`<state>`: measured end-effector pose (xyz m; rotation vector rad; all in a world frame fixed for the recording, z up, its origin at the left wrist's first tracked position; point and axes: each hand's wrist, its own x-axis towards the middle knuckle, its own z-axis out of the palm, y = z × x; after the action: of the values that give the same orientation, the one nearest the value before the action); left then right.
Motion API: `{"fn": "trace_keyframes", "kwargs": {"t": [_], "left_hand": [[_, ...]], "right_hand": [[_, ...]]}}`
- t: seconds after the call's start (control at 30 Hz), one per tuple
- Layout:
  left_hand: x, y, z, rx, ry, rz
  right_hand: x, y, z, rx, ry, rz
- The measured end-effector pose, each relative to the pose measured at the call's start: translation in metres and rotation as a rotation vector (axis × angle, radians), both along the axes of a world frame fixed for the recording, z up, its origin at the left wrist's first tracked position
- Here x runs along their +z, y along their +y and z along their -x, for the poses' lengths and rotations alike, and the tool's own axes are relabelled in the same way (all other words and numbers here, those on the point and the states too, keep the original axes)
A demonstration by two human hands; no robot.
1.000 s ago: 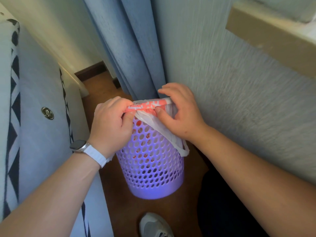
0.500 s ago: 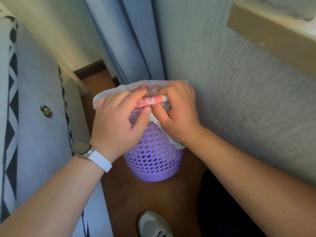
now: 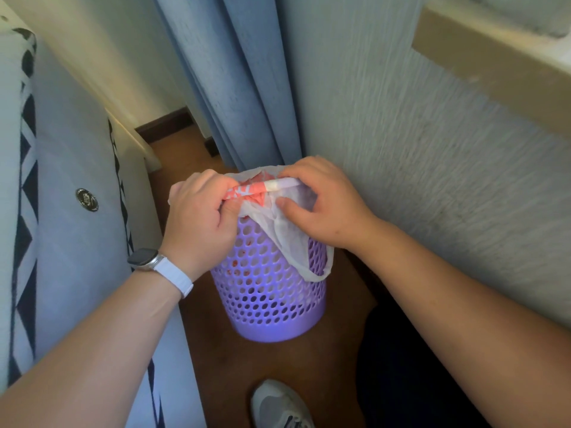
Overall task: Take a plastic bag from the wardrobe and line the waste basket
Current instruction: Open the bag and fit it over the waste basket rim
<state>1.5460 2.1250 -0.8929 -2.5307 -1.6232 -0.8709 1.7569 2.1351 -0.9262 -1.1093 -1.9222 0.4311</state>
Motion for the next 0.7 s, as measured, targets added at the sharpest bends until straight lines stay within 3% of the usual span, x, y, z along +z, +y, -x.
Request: {"fn": "trace_keyframes", "kwargs": {"t": [0.2,0.37,0.7], "left_hand": [[-0.025,0.000,0.011,-0.023,0.072,-0.018],[-0.050,-0.005,0.028,0.001,0.205,0.100],[-0.084,-0.016,0.046,0.024,0.224,0.314]], "right_hand": [[-0.020,-0.001,0.010,-0.067,-0.160,-0.068],[-0.049,-0.001,0.023,-0.097,-0.322,-0.066],[-0.078,-0.005,0.039,0.057,-0.492,0.054]]}}
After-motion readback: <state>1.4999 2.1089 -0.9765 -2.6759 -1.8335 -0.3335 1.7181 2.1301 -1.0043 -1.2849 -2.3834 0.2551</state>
